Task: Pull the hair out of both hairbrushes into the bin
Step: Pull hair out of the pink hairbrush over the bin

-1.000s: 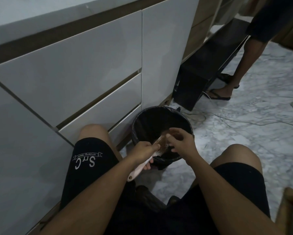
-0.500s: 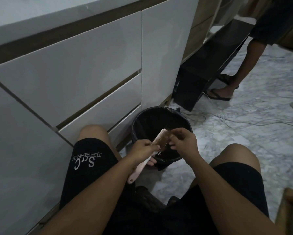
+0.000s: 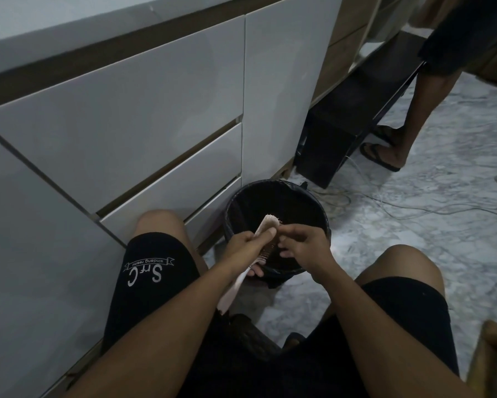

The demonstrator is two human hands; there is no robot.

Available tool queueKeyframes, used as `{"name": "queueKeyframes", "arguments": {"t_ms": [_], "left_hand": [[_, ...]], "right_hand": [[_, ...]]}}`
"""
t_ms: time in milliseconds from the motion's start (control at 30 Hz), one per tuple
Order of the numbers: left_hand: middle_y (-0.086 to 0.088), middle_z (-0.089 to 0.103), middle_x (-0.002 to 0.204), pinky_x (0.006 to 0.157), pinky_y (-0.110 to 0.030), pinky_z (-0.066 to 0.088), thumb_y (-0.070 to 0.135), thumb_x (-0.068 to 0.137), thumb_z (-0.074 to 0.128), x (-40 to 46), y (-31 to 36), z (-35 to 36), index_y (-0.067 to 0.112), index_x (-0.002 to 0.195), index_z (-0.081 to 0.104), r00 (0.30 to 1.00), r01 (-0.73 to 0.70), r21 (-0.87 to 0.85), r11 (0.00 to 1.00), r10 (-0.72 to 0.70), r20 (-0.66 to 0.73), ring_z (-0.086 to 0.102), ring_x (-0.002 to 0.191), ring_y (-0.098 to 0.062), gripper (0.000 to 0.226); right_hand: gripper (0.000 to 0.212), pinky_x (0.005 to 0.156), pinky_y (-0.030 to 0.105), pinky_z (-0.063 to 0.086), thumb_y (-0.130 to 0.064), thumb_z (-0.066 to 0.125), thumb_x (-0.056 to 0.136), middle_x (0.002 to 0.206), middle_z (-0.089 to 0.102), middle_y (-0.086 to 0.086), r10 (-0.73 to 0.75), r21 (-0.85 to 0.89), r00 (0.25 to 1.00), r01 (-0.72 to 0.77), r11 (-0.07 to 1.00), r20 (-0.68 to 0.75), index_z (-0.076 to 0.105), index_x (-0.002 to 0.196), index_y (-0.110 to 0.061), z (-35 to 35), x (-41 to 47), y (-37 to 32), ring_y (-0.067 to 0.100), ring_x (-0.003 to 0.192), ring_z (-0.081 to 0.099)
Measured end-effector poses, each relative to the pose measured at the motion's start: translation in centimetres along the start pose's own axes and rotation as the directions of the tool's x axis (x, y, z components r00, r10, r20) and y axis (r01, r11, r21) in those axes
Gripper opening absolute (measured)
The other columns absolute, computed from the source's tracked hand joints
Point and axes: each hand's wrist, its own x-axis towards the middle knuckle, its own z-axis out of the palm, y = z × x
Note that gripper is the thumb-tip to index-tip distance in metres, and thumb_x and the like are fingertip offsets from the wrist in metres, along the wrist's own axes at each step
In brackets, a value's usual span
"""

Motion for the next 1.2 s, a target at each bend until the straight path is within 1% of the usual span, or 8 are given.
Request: {"name": "queueKeyframes", "arguments": {"t_ms": [333,433,567,667,800,1000,1067,1200], "left_hand": [[-0.008,0.064,0.058,0.037,-0.019,0.034,0.045,0.091,0.059,0.9,-0.8,0.7,0.013,0.074,0.059,0.989,-0.072,0.009,0.997,0.073,-0.13,0.049,0.031,-0.016,0.035],[-0.008,0.065,0.059,0.037,-0.019,0.034,0.044,0.092,0.057,1.0,-0.8,0.8,0.013,0.077,0.06,0.99,-0.053,0.017,0.998,0.055,-0.13,0.049,0.031,-0.016,0.034],[-0.008,0.068,0.065,0.039,-0.021,0.038,0.043,0.091,0.057,0.9,-0.8,0.6,0.014,0.083,0.063,0.993,-0.057,0.04,0.998,0.061,-0.097,0.053,0.035,-0.015,0.03],[-0.006,0.068,0.07,0.041,-0.022,0.041,0.041,0.091,0.057,0.7,-1.1,0.5,0.015,0.087,0.064,0.995,-0.091,0.079,0.993,0.094,-0.041,0.057,0.04,-0.014,0.026],[-0.002,0.065,0.063,0.04,-0.021,0.039,0.038,0.091,0.06,1.0,-1.4,0.7,0.018,0.08,0.061,0.991,-0.107,0.149,0.983,0.117,-0.061,0.057,0.038,-0.016,0.022],[-0.002,0.065,0.061,0.041,-0.02,0.039,0.04,0.09,0.06,1.4,-1.5,0.8,0.017,0.079,0.06,0.99,-0.096,0.178,0.979,0.112,-0.084,0.056,0.036,-0.017,0.026],[-0.003,0.067,0.064,0.04,-0.02,0.039,0.04,0.091,0.059,1.5,-1.6,0.8,0.015,0.082,0.061,0.992,-0.081,0.174,0.981,0.097,-0.083,0.057,0.036,-0.017,0.026],[-0.005,0.069,0.068,0.039,-0.02,0.039,0.043,0.09,0.059,1.6,-1.7,0.7,0.016,0.088,0.063,0.995,-0.065,0.137,0.988,0.076,-0.072,0.059,0.039,-0.017,0.027]], "right_hand": [[0.022,0.073,0.03,0.061,0.01,0.055,0.088,0.094,0.066,0.008,0.153,0.304,0.949,-0.064,0.95,-0.276,0.07,0.096,-0.005,-0.6,0.8,-0.5,0.02,0.082,0.068],[0.024,0.073,0.031,0.061,0.004,0.056,0.089,0.102,0.066,0.007,0.102,0.187,0.972,-0.063,0.98,-0.211,0.069,0.099,-0.014,-0.7,0.6,-0.4,0.019,0.086,0.067],[0.034,0.069,0.034,0.061,-0.016,0.066,0.089,0.107,0.065,0.002,-0.027,0.042,0.998,0.029,0.999,-0.053,0.062,0.122,-0.021,-0.4,0.3,-0.1,0.02,0.085,0.07],[0.038,0.066,0.032,0.062,-0.022,0.074,0.083,0.105,0.067,-0.002,-0.104,-0.071,0.994,0.102,0.992,-0.037,0.064,0.12,-0.022,0.1,0.3,0.4,0.014,0.088,0.07],[0.016,0.068,0.029,0.061,-0.009,0.069,0.086,0.09,0.073,0.004,-0.112,-0.137,0.976,0.087,0.987,-0.187,0.072,0.088,-0.025,0.2,0.8,0.8,0.015,0.078,0.071],[0.013,0.077,0.043,0.06,-0.009,0.064,0.089,0.083,0.071,0.001,-0.029,-0.105,0.912,-0.015,0.994,-0.408,0.071,0.092,-0.02,-0.7,1.8,1.2,0.018,0.075,0.07],[0.015,0.079,0.045,0.06,-0.011,0.063,0.089,0.09,0.069,-0.001,-0.031,-0.145,0.931,-0.024,0.989,-0.364,0.068,0.095,-0.024,-0.6,1.7,1.4,0.018,0.084,0.068],[0.037,0.078,0.041,0.06,-0.021,0.067,0.087,0.117,0.056,-0.002,-0.052,-0.152,0.994,0.038,0.988,-0.092,0.059,0.123,-0.028,-0.3,1.2,1.3,0.017,0.1,0.063]]}}
